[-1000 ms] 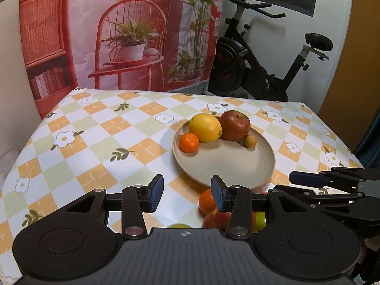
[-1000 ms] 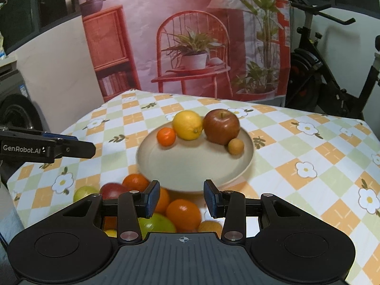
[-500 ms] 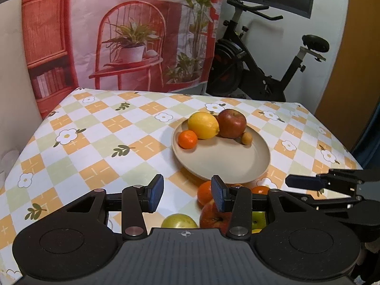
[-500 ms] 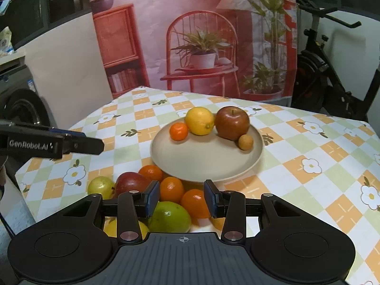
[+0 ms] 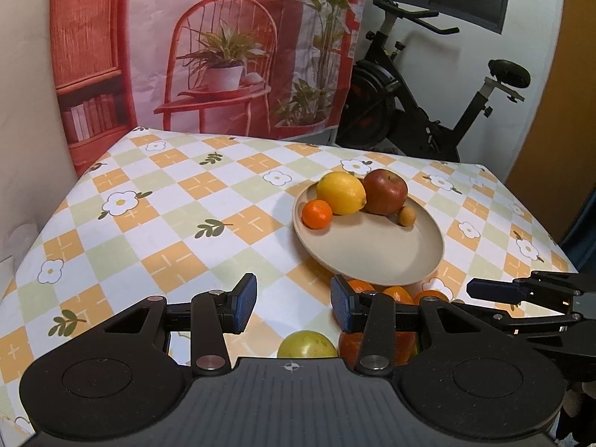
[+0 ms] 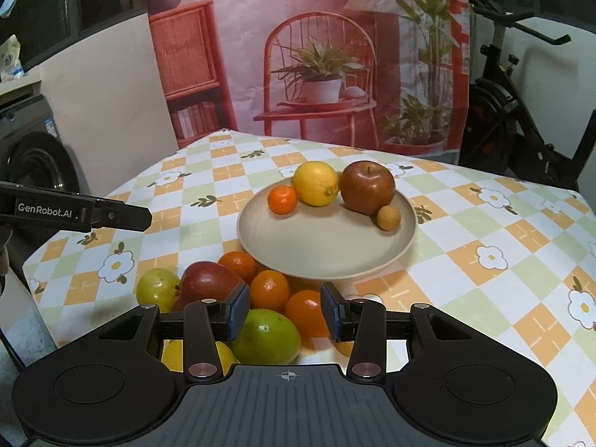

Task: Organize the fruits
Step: 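Move the right gripper to the large green fruit and close on it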

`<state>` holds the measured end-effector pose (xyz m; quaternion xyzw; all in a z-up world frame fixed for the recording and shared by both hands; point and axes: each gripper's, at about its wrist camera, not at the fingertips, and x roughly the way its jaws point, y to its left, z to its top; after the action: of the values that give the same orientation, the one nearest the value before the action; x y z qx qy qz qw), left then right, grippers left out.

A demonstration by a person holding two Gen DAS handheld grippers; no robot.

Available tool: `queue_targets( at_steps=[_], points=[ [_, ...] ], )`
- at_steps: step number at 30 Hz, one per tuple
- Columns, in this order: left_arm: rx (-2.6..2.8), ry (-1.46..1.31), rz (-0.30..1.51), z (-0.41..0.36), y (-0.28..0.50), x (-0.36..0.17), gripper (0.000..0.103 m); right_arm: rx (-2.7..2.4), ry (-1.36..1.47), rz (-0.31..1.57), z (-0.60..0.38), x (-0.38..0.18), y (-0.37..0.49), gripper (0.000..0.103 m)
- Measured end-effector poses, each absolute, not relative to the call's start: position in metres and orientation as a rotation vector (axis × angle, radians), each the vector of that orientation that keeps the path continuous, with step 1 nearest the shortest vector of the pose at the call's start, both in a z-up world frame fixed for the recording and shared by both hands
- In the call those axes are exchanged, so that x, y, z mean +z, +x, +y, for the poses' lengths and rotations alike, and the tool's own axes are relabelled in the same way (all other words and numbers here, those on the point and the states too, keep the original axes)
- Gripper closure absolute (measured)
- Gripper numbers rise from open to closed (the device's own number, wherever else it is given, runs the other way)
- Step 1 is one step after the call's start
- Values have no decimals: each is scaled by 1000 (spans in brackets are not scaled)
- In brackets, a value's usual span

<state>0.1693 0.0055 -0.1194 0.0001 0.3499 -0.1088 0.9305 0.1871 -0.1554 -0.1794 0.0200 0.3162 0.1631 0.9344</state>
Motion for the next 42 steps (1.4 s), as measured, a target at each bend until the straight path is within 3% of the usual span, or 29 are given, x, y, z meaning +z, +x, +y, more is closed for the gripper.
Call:
queue_targets(
  at_steps=[19, 29, 42],
  points=[
    [-222, 6, 731, 8, 167, -128, 57, 392, 70, 737, -152, -197, 192, 65],
    [-213, 2, 733, 11, 168, -130, 57, 391, 209, 816, -158, -210, 207, 57],
    [-208, 3, 743, 11, 168, -133, 57, 395, 303, 831, -167, -219, 209, 59]
  ],
)
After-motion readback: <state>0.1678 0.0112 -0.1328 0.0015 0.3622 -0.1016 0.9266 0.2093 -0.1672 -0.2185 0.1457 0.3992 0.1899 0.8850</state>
